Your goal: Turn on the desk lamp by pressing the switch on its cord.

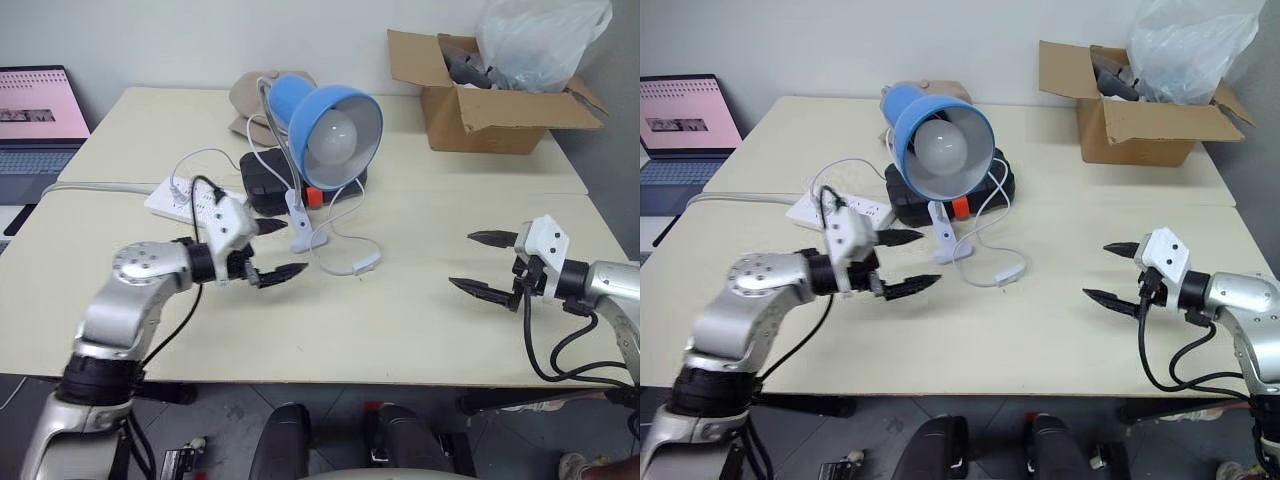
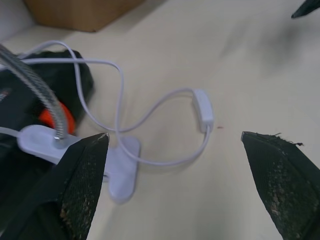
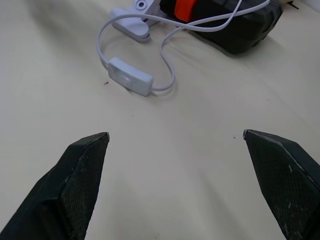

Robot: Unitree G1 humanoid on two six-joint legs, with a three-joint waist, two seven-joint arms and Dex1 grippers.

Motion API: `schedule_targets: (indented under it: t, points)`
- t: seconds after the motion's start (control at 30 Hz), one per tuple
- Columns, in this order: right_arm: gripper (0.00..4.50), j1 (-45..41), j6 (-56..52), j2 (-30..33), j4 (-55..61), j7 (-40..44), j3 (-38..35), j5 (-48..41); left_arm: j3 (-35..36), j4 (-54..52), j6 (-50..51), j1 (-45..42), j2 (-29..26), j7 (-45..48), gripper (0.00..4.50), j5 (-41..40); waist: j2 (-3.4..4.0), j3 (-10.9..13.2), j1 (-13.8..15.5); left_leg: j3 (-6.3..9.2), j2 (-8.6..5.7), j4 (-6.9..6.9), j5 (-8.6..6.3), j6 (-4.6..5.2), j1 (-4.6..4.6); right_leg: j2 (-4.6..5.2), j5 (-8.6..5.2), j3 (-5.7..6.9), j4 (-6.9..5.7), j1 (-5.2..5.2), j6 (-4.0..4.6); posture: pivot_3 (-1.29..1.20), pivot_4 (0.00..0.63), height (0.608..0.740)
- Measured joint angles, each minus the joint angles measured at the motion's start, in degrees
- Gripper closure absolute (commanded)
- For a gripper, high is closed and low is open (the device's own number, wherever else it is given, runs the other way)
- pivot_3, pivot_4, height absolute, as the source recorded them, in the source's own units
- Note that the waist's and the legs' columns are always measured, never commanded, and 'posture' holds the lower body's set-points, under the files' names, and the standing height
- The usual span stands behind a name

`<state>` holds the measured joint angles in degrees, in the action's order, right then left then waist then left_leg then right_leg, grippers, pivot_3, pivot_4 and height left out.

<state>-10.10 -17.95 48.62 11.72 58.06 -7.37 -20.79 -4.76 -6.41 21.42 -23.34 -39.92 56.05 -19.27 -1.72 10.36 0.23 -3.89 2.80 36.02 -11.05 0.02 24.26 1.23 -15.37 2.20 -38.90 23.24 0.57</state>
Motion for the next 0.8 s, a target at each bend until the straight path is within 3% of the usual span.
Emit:
schedule_targets:
  t: [0.27,0.67,0.8]
  points:
    - [0.00,1.7,-11.6,0.1,8.6,-5.8,0.3,-0.7,-9.7,11.3,-7.7,-5.2,9.1,-0.4,0.11,8.5,-0.01,0.0,0.0,0.05,0.00,0.04,0.00,0.00,0.02,-0.02,0.01,0.02,-0.04,0.00,-0.01,0.00,0.150,0.740]
    - [0.00,4.7,-16.4,0.0,15.2,-9.0,0.1,-0.9,-11.1,28.7,-13.7,-11.6,19.4,-0.4,0.11,12.6,-0.02,0.0,0.1,0.18,-0.07,0.11,0.01,0.01,0.12,-0.02,0.04,0.11,-0.01,0.00,-0.06,0.00,0.150,0.740]
    - [0.00,5.0,-16.5,-0.1,15.6,-9.4,0.1,-0.8,-11.2,31.3,-15.3,-12.3,20.2,-0.2,0.11,13.4,-0.02,0.0,-0.2,0.18,-0.06,0.09,0.01,0.01,0.12,-0.05,0.03,0.09,0.01,0.01,-0.06,0.00,0.150,0.740]
